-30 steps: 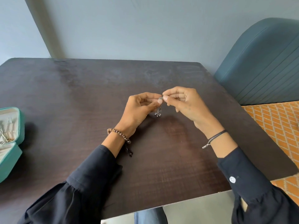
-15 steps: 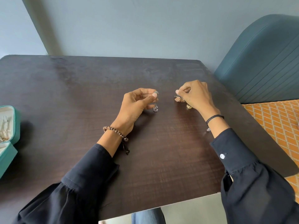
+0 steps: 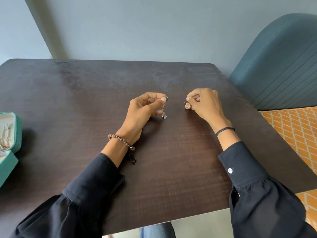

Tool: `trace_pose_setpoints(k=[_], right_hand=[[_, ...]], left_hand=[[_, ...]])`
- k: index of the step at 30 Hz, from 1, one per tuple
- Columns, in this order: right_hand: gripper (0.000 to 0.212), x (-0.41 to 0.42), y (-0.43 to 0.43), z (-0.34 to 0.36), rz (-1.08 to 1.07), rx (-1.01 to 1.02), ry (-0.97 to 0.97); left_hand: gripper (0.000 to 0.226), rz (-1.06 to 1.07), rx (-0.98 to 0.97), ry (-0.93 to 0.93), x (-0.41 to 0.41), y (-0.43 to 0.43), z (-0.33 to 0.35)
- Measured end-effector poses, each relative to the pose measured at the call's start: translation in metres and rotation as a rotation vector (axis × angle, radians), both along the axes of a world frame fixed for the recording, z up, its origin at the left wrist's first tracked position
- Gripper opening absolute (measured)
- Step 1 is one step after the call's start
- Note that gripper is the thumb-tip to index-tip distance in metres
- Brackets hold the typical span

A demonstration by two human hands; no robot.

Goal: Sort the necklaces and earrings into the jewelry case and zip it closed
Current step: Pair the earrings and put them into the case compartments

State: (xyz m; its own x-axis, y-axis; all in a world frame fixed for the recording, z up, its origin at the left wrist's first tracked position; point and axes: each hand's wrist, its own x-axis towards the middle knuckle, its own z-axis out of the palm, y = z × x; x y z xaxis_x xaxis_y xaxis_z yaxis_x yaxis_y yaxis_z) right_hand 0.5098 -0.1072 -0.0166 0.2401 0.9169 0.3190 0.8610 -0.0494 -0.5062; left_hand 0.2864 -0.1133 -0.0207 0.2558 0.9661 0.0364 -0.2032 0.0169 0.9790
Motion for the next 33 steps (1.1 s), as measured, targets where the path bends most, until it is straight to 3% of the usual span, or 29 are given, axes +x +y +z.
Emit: trace_pose_setpoints(k=[5, 12, 15, 21, 33], right_hand=[[0.011, 0.000, -0.004, 0.008, 0.055, 0.157, 0.173], [0.011, -0.006, -0.006, 0.018, 0.222, 0.208, 0.749], [0.014, -0.011, -0.008, 0.021, 0.316, 0.177, 0.888], [0.014, -0.021, -0.013, 0.022, 0.437, 0.027, 0.921], [0.014, -0.037, -0.015, 0.017, 0.575, -0.040, 0.864]], left_hand=[[0.015, -0.011, -0.004, -0.025, -0.001, 0.000, 0.002], [0.013, 0.024, 0.018, -0.044, -0.003, 0.000, 0.002], [0.016, 0.063, 0.043, -0.048, -0.004, 0.001, 0.002], [0.022, 0.099, 0.101, -0.080, -0.004, 0.000, 0.004], [0.018, 0.044, 0.129, -0.070, -0.004, 0.001, 0.001]])
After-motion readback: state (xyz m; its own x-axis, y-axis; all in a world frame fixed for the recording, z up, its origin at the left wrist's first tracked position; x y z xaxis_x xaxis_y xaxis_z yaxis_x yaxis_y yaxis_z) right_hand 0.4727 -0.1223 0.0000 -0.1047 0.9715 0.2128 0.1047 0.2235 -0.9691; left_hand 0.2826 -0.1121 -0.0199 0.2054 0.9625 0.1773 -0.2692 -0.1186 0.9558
